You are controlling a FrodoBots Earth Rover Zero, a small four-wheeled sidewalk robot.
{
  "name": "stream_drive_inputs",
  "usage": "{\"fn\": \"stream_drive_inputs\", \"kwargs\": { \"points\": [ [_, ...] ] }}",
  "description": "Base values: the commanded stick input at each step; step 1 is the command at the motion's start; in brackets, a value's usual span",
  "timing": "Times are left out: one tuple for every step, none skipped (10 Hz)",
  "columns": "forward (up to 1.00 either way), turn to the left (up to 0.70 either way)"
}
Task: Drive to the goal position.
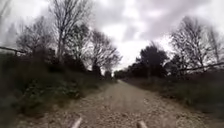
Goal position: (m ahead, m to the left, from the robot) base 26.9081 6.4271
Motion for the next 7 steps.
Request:
{"fn": "stream_drive_inputs", "kwargs": {
  "points": [
    [0.7,-0.08],
    [0.7,0.0],
    [0.7,0.0],
    [0.7,0.0],
    [0.7,0.0],
    [0.7,0.0],
    [0.7,0.0]
  ]
}}
